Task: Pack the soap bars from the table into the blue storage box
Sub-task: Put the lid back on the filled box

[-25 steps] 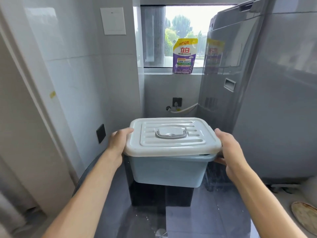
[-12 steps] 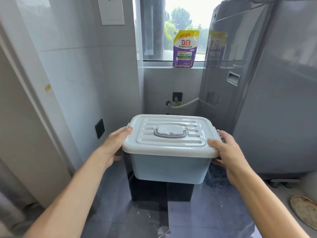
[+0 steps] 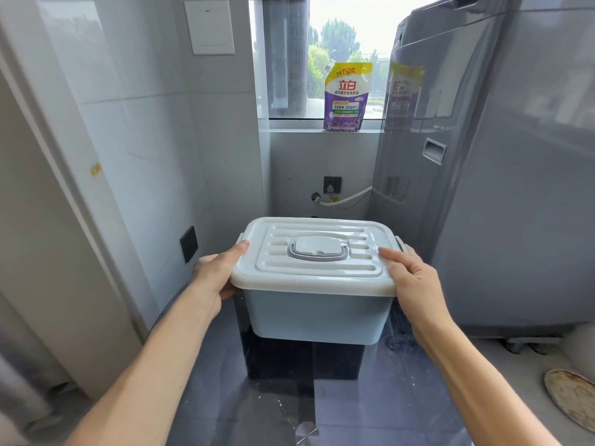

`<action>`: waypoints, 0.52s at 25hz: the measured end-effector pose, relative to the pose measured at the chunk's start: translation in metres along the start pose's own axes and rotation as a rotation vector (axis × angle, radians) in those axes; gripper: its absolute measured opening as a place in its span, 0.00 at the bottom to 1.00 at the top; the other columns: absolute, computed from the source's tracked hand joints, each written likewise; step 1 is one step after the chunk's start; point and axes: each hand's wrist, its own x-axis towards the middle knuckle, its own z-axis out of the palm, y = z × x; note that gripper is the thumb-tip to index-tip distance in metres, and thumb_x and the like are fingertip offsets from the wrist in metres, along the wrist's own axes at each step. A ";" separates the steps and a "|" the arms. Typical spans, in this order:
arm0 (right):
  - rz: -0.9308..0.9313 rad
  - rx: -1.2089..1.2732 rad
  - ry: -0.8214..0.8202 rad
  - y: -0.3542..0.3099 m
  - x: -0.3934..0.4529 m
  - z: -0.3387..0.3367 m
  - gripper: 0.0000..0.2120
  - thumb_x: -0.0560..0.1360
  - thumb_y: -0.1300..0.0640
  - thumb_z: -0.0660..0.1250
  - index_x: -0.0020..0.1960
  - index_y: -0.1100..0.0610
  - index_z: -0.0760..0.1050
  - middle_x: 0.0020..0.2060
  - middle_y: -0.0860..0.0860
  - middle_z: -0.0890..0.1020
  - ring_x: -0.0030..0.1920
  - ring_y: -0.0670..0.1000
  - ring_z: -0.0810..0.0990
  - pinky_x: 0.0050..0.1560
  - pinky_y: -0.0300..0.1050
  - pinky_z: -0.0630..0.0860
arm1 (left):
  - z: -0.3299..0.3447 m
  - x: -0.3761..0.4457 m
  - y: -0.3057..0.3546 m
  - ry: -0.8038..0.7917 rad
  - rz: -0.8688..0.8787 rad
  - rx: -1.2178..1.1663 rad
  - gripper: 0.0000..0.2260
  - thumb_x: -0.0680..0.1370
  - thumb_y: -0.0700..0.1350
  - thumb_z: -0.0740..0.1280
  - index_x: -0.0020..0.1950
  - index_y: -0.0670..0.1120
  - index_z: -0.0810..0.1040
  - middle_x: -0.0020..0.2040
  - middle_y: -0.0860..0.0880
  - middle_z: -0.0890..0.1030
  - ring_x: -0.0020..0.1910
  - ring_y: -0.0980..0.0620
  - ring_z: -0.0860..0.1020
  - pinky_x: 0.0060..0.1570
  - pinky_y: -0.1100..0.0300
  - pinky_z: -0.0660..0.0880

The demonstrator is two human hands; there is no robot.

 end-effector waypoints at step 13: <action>-0.223 -0.192 0.083 0.006 -0.032 0.010 0.29 0.76 0.43 0.63 0.75 0.42 0.60 0.74 0.41 0.67 0.70 0.45 0.68 0.61 0.48 0.70 | 0.006 -0.052 -0.014 0.062 0.627 0.855 0.25 0.80 0.58 0.58 0.76 0.53 0.64 0.74 0.44 0.69 0.70 0.42 0.69 0.64 0.50 0.67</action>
